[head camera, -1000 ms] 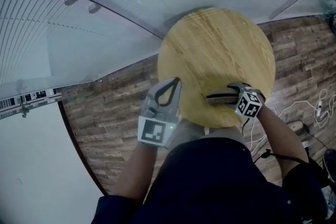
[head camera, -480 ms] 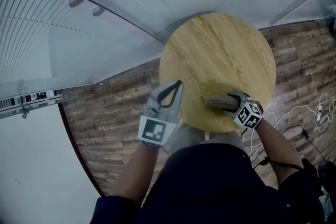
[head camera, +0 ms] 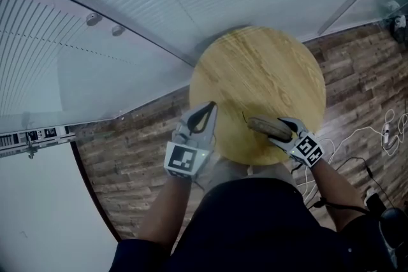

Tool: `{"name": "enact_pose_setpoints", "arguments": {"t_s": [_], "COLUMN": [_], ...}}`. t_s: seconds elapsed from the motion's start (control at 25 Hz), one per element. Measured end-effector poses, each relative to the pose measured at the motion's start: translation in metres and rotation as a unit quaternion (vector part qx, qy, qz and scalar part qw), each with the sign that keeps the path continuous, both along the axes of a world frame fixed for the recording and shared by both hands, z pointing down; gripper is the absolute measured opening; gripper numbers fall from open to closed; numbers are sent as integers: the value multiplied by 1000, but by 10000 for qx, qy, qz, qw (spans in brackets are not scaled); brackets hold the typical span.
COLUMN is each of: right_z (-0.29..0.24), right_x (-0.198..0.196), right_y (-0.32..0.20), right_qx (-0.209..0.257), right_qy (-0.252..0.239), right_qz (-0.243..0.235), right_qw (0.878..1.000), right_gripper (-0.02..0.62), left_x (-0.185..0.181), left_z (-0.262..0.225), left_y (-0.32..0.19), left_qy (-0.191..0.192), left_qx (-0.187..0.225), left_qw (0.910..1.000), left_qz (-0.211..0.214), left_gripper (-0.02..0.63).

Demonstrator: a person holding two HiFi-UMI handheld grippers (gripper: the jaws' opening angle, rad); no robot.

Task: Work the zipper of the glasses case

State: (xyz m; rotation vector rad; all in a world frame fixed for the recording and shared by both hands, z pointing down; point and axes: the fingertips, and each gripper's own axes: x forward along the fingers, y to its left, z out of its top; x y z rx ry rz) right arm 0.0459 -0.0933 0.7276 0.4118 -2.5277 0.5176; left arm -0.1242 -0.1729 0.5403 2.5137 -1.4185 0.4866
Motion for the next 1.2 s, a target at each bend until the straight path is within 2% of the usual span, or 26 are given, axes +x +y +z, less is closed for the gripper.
{"name": "enact_pose_setpoints", "arguments": {"t_s": [0.24, 0.32, 0.44, 0.56, 0.64, 0.76, 0.88, 1.0, 1.2], "right_z": [-49, -64, -97, -139, -164, -194, -229, -255, -288], "right_x": [12, 15, 16, 10, 5, 7, 10, 8, 2], "right_y": [-16, -21, -28, -27, -31, -36, -36, -36, -40], "right_qx": [179, 249, 197, 390, 501, 556, 647, 702, 917], "right_qy": [-365, -559, -1183, -1391, -1462, -1772, -2197, -2471, -2722], "right_qz": [421, 546, 876, 952, 1046, 1198, 1267, 1241, 1061], "right_qw": [9983, 9966, 9889, 9849, 9824, 9753, 9651, 9585, 9520], "right_gripper": [298, 298, 298, 298, 298, 298, 298, 298, 298], "left_x": [2, 12, 31, 36, 39, 56, 77, 91, 106], "left_z": [5, 11, 12, -9, -22, -30, -40, -58, -105], "left_y": [0, 4, 12, 22, 23, 28, 40, 49, 45], "left_qy": [260, 580, 1339, 1612, 1678, 1769, 2059, 2445, 3453], "left_qx": [-72, -239, -532, -479, -395, -429, -580, -608, -479], "left_qw": [9996, 9978, 9885, 9834, 9813, 9756, 9625, 9454, 9060], "left_qz": [59, 208, 465, 675, 861, 1230, 1669, 2067, 2403], "left_gripper": [3, 3, 3, 8, 36, 119, 201, 244, 267]}}
